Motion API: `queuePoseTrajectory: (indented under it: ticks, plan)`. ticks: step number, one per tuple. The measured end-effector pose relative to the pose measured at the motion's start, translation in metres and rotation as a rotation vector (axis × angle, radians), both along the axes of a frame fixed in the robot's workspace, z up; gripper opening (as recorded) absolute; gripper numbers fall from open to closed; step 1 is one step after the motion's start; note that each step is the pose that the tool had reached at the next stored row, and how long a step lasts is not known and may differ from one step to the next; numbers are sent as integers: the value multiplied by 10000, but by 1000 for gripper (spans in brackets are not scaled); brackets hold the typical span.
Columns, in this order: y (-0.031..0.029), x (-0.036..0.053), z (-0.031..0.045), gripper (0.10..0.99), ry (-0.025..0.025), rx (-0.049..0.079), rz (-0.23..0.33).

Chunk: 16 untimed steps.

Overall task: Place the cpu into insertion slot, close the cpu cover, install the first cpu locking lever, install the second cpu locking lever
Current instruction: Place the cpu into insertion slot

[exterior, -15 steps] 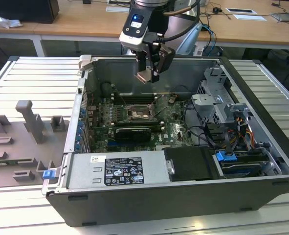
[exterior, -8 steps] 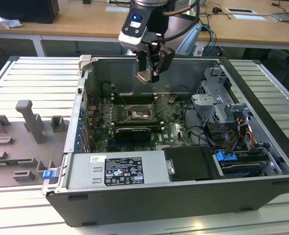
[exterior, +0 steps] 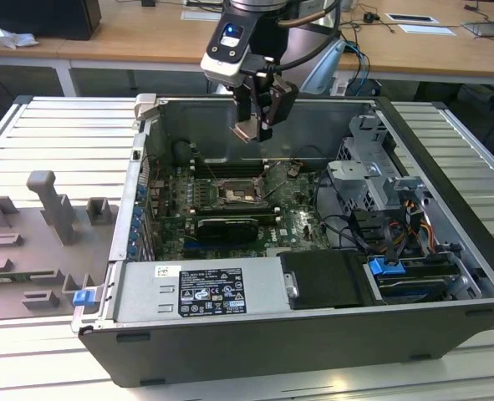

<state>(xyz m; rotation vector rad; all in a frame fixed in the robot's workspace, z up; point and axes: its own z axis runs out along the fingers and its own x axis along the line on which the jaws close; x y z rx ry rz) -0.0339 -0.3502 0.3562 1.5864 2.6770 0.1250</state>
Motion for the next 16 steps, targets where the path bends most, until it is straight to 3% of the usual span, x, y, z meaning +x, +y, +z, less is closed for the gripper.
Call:
queuePoseTrajectory:
  ticks: [16]
  plan:
    - [0,0,-1,541,0,1,-680]
